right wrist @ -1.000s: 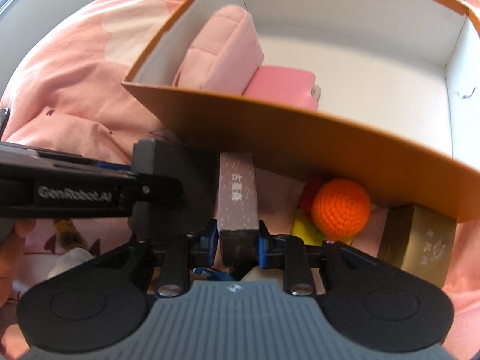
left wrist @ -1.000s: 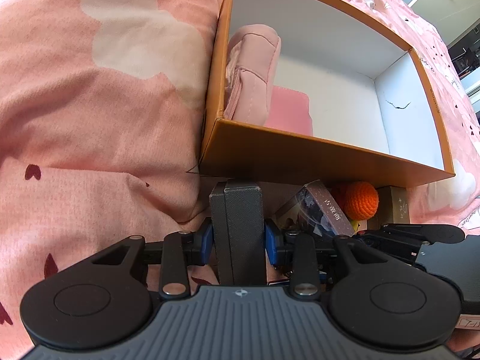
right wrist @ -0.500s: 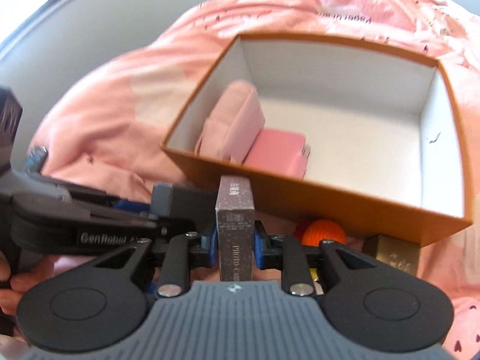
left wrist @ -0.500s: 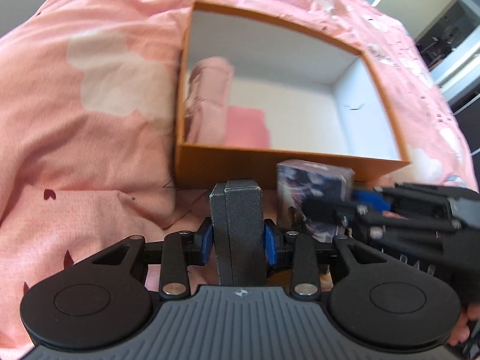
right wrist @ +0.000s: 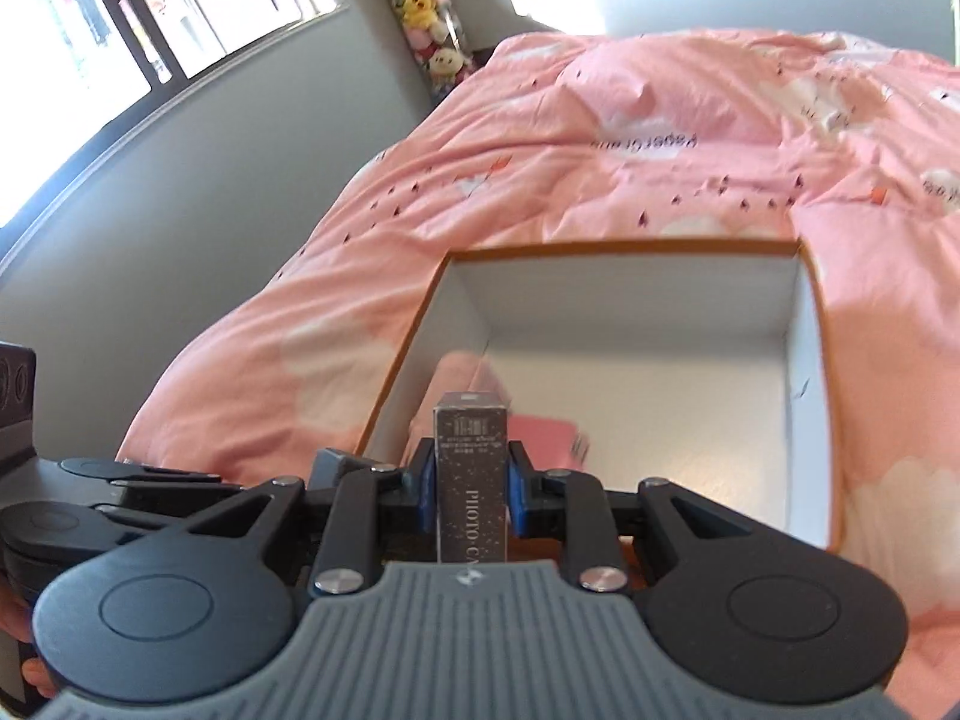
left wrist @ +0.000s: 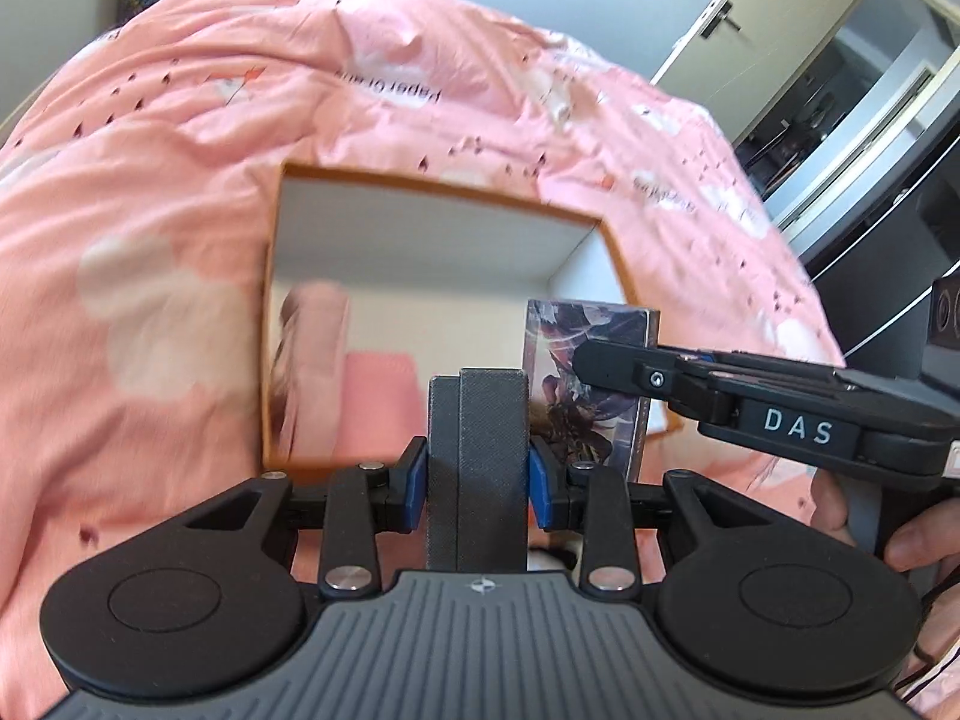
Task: Organize objects
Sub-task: 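Lower both held boxes into the box beside the pink items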
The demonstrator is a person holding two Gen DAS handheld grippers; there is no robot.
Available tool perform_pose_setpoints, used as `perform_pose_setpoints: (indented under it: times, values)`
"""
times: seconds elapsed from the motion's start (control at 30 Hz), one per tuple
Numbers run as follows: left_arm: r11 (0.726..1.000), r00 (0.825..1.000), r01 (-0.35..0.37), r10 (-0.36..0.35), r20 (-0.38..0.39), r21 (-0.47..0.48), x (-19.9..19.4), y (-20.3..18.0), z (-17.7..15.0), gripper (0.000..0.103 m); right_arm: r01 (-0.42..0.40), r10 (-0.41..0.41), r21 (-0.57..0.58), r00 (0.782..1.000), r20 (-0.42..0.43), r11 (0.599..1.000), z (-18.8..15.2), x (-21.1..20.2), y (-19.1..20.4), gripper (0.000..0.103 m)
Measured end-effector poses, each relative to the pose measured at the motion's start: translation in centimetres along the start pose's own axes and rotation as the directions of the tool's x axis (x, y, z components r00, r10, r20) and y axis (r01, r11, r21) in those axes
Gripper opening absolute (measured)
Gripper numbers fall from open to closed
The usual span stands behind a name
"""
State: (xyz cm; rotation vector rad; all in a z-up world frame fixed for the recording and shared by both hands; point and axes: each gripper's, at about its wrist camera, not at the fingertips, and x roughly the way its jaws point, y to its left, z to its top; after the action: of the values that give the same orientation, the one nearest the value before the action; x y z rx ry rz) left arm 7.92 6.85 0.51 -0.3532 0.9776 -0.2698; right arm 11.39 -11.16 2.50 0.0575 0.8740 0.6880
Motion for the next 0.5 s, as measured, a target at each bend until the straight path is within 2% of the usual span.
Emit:
perform_pose_setpoints:
  times: [0.13,0.23,0.37,0.5]
  values:
    - [1.000,0.999,0.020,-0.020,0.027,-0.012,0.8,0.1,2.6,0.038,0.035,-0.036,0.035,0.999,0.021,0.999,1.5,0.1,-1.6,0.024]
    - [1.000,0.999,-0.015,0.015,0.036,0.011,2.1,-0.3,4.2,0.038,0.048,-0.048,0.086,0.999,-0.001,0.995,2.2,1.5,-3.1,0.024]
    - [0.999,0.998,-0.038,0.038,-0.039,-0.003,5.8,0.0,5.6,0.038,0.083,-0.075,0.142,0.995,-0.066,0.986,2.6,4.3,-5.0,0.024]
    - [0.997,0.993,-0.073,0.072,-0.090,0.001,9.5,0.3,5.2,0.038,0.107,-0.081,0.174,0.985,-0.154,0.979,2.4,6.8,-6.8,0.024]
